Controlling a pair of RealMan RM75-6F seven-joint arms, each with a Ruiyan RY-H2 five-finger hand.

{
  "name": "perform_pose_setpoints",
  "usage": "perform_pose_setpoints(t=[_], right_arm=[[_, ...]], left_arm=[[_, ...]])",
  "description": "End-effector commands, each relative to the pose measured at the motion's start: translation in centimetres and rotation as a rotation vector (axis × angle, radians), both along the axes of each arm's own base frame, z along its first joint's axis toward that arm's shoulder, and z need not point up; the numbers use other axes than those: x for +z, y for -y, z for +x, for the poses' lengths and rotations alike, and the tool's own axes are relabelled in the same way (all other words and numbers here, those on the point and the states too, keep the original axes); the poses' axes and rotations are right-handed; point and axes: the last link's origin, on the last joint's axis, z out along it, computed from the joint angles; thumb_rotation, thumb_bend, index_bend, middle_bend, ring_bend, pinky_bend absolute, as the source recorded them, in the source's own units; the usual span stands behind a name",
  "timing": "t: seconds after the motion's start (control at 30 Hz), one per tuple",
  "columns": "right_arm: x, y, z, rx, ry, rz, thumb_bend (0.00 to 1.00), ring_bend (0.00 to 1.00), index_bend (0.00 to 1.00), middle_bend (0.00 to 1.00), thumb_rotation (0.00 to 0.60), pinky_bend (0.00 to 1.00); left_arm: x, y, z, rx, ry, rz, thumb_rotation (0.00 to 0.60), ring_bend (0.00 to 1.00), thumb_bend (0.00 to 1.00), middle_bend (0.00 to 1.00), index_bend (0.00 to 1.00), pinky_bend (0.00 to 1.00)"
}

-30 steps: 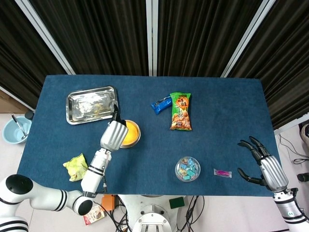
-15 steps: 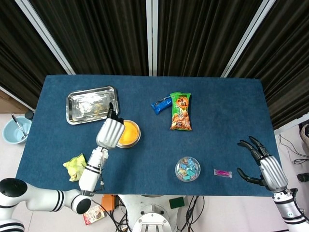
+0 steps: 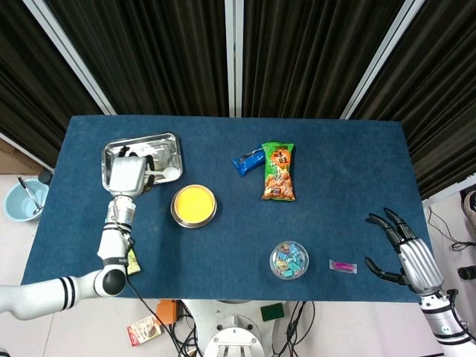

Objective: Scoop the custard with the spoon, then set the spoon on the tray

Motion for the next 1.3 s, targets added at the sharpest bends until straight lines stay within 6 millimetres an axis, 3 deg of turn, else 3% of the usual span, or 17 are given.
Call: perform_pose_setpoints(t=[0.03,0.23,0.5,0.6,0.73,0.83,0.93,1.03,1.17,1.3], right_arm=[[-0.1,0.1,0.2,-0.004,-0.004,0.003,0.3,0.01,0.11,0.2,0.6,0.13],[-0.1,0.3,0.6,-0.017,-0.016,-0.001,0.3,0.01,0.11,0.2,0.6,0.13],[-0.4,0.7,1.3,-0.023,-0.026,0.005,0.3,0.01,0.11,0.2,0.6,0.13],[-0.5,0.7,1.6,-0.018,-0.03,0.006,0.3,0.01,0.11,0.2,0.6,0.13],[-0.4,0.7,1.8,-0.013,-0.039,0.004,0.3,0.01,0.11,0.2,0.6,0.13],[-0.1,0.7,1.8,-0.013,-0.067,0.009,0.3,0.01,0.11,0.2,0.6,0.13],[0.4,0.6,1.5,-0.021,-0.109,0.004,0.3,0.01,0.11,0.2,0.6,0.13],[1.4,0.7,0.9,-0.041,-0.151,-0.031,0.31,0.01,0.11,0.2,0.6,0.13],[2.4,0.9,-0.4,-0.084,-0.197,-0.091,0.32,0.01,0.11,0.19,0.6,0.13],[2.5,0.5,-1.4,-0.105,-0.208,-0.08,0.32,0.01,0.11,0.16,0.6,0.13]], left_arm=[[-0.2,-2.9,-4.7,0.133,0.072,0.013,0.6,0.37,0.41,0.56,0.6,0.16],[-1.7,-4.5,-7.6,0.218,0.061,0.004,0.6,0.37,0.41,0.56,0.6,0.16],[-2.8,-5.2,-9.7,0.274,0.032,-0.028,0.6,0.33,0.39,0.51,0.55,0.15],[-2.9,-5.0,-10.3,0.274,0.005,-0.047,0.6,0.26,0.36,0.42,0.48,0.15],[-1.9,-4.3,-10.4,0.251,-0.024,-0.037,0.6,0.18,0.31,0.29,0.27,0.14],[-0.1,-3.1,-10.5,0.219,-0.02,0.004,0.6,0.18,0.31,0.27,0.24,0.14],[2.7,-1.1,-10.6,0.167,-0.042,0.059,0.6,0.18,0.3,0.27,0.24,0.14],[6.2,2.3,-10.4,0.086,-0.059,0.125,0.6,0.18,0.29,0.29,0.25,0.13],[10.2,8.2,-11.0,-0.017,-0.096,0.138,0.6,0.18,0.28,0.29,0.26,0.12],[12.2,13.4,-12.4,-0.017,-0.136,0.135,0.6,0.18,0.27,0.29,0.27,0.11]])
